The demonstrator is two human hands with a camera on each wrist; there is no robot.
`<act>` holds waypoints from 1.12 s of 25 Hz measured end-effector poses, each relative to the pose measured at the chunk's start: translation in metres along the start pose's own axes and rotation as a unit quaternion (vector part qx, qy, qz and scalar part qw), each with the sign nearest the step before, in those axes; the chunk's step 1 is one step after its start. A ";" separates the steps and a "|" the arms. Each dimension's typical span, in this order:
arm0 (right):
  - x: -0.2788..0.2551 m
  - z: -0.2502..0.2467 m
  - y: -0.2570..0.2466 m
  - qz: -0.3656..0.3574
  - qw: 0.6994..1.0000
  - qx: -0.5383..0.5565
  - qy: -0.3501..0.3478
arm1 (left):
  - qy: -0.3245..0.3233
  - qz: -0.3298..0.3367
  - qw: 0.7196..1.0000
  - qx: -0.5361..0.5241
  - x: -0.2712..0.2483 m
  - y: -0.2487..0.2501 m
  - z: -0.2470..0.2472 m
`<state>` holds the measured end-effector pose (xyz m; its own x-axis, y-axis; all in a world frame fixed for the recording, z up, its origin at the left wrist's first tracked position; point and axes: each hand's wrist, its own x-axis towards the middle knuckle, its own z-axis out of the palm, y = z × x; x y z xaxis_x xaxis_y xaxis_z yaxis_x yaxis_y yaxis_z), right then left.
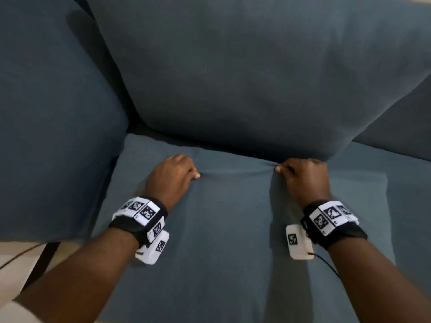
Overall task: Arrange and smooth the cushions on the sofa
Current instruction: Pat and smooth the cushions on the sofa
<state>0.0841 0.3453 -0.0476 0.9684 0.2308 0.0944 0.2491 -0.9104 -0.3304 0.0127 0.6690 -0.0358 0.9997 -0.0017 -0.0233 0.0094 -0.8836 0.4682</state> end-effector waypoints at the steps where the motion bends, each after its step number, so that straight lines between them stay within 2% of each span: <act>1: 0.006 -0.011 -0.004 -0.001 1.000 0.017 0.017 | 0.022 0.010 1.000 0.000 0.005 0.006 -0.017; 5: 0.034 -0.020 -0.005 -0.014 0.995 0.032 0.097 | 0.105 0.038 0.993 0.029 0.028 0.006 -0.035; 6: 0.037 -0.012 -0.002 0.005 0.996 0.024 0.083 | 0.100 0.042 0.993 0.052 0.032 0.005 -0.028; 9: 0.023 0.018 -0.009 0.046 0.998 -0.033 -0.031 | 0.013 0.059 0.992 0.106 0.026 -0.008 0.005; 11: 0.005 0.025 -0.027 0.027 0.997 -0.075 -0.023 | 0.008 0.073 0.994 0.087 0.012 -0.027 0.013; 13: -0.026 0.029 -0.065 0.013 0.998 -0.065 -0.018 | 0.024 0.080 0.994 0.075 -0.024 -0.056 0.006; 14: -0.047 0.033 -0.090 -0.009 0.998 -0.059 -0.024 | 0.040 0.073 0.994 0.072 -0.048 -0.071 0.002; 16: -0.107 0.062 -0.160 -0.121 0.989 -0.069 -0.052 | 0.062 0.020 0.997 0.047 -0.122 -0.113 -0.005; 18: -0.162 0.098 -0.221 -0.251 0.957 -0.103 -0.100 | 0.069 -0.067 0.995 0.017 -0.197 -0.153 0.003; 20: -0.194 0.122 -0.271 -0.338 0.922 -0.145 -0.121 | 0.086 -0.167 0.982 -0.026 -0.253 -0.176 0.012; 22: -0.209 0.121 -0.313 -0.376 0.915 -0.121 -0.080 | 0.148 -0.224 0.958 -0.105 -0.273 -0.176 0.012; 24: -0.215 0.120 -0.350 -0.443 0.895 -0.049 0.013 | 0.266 -0.228 0.925 -0.143 -0.275 -0.174 0.006; 25: -0.216 0.129 -0.355 -0.473 0.879 -0.036 0.042 | 0.304 -0.230 0.913 -0.148 -0.272 -0.178 0.015; 26: -0.213 0.143 -0.349 -0.497 0.863 -0.069 0.049 | 0.305 -0.231 0.910 -0.157 -0.266 -0.185 0.031; 27: -0.202 0.155 -0.335 -0.513 0.846 -0.145 0.022 | 0.259 -0.240 0.921 -0.167 -0.257 -0.190 0.050; 28: -0.190 0.168 -0.315 -0.505 0.831 -0.228 -0.043 | 0.186 -0.247 0.938 -0.158 -0.253 -0.192 0.071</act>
<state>-0.1770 0.6459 -0.1190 0.2685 0.9627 0.0343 0.9252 -0.2677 0.2688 -0.2430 0.8054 -0.1826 0.8097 0.5863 -0.0246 0.4207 -0.5507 0.7209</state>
